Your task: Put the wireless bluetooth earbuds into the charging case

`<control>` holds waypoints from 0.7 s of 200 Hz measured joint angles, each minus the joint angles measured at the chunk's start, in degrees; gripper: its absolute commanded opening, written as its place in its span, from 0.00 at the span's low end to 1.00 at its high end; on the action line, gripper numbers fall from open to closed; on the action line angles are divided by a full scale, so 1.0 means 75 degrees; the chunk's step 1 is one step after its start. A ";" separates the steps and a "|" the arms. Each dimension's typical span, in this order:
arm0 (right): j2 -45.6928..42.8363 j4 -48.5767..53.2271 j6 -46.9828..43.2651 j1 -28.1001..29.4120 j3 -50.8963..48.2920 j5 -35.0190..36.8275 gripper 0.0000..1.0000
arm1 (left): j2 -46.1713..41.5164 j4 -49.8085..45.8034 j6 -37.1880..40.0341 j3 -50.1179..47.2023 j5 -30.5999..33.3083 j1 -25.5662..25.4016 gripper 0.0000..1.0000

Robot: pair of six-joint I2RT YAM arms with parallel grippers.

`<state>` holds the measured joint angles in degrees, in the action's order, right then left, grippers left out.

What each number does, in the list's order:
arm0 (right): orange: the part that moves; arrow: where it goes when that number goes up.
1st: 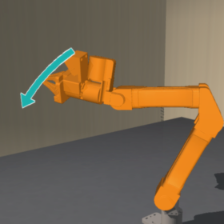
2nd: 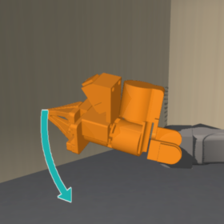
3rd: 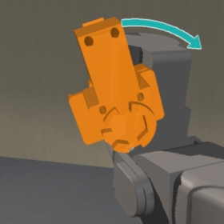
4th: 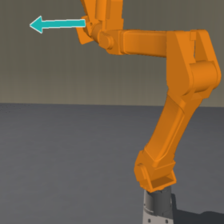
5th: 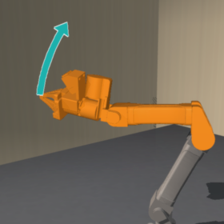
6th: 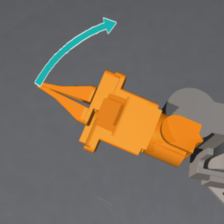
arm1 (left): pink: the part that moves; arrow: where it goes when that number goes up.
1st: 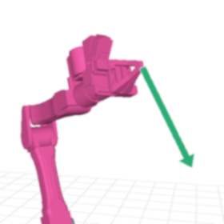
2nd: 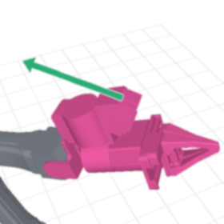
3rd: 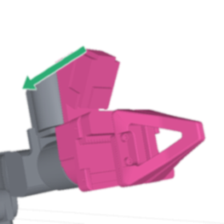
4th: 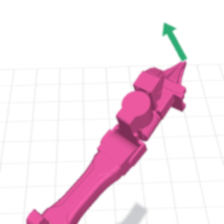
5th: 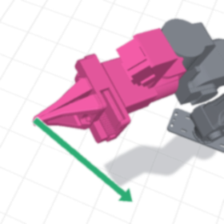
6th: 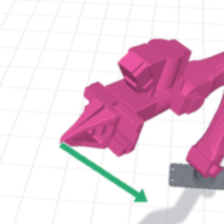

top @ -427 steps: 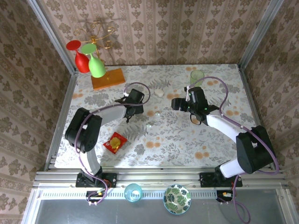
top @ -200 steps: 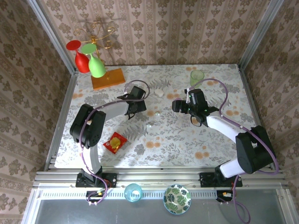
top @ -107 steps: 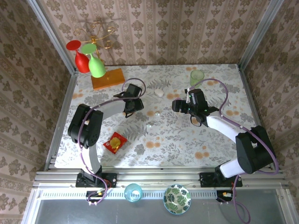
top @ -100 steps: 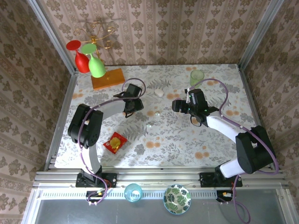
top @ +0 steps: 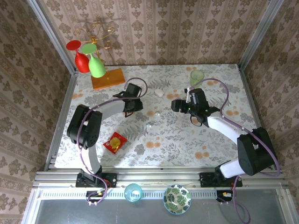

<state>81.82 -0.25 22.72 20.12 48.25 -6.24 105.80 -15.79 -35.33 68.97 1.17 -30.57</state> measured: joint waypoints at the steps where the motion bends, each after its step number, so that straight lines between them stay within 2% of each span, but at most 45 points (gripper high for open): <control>1: -0.0009 0.0000 -0.0009 0.0000 0.0000 -0.0017 0.82 | -0.0023 0.0000 0.0061 -0.0003 -0.0026 0.0003 0.11; 25: -0.0370 -0.0087 -0.0239 -0.0085 -0.0020 -0.0796 0.82 | -0.0469 0.0181 0.1052 -0.0050 -0.0746 0.0067 0.13; 73: -0.1137 -0.0216 -0.1183 -0.0487 -0.0096 -0.3063 0.81 | -0.1597 0.0624 0.3279 -0.0402 -0.3299 0.0201 0.08; 84: -0.1212 -0.0020 -0.1515 -0.0536 -0.0041 -0.3611 0.81 | -0.1731 0.0766 0.3538 -0.0519 -0.4089 0.0251 0.04; 110: -0.1253 0.0615 -0.2355 -0.0551 0.0259 -0.4712 0.81 | -0.1798 0.1224 0.3873 -0.0781 -0.5925 0.0335 0.06; 140: -0.1297 0.1437 -0.3290 -0.0548 0.0641 -0.5645 0.80 | -0.2055 0.1731 0.4141 -0.1297 -0.7222 0.0178 0.06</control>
<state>72.10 10.52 -1.96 16.01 53.06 -48.58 90.39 -2.81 -4.27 59.24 -52.99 -29.23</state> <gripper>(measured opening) 0.810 0.221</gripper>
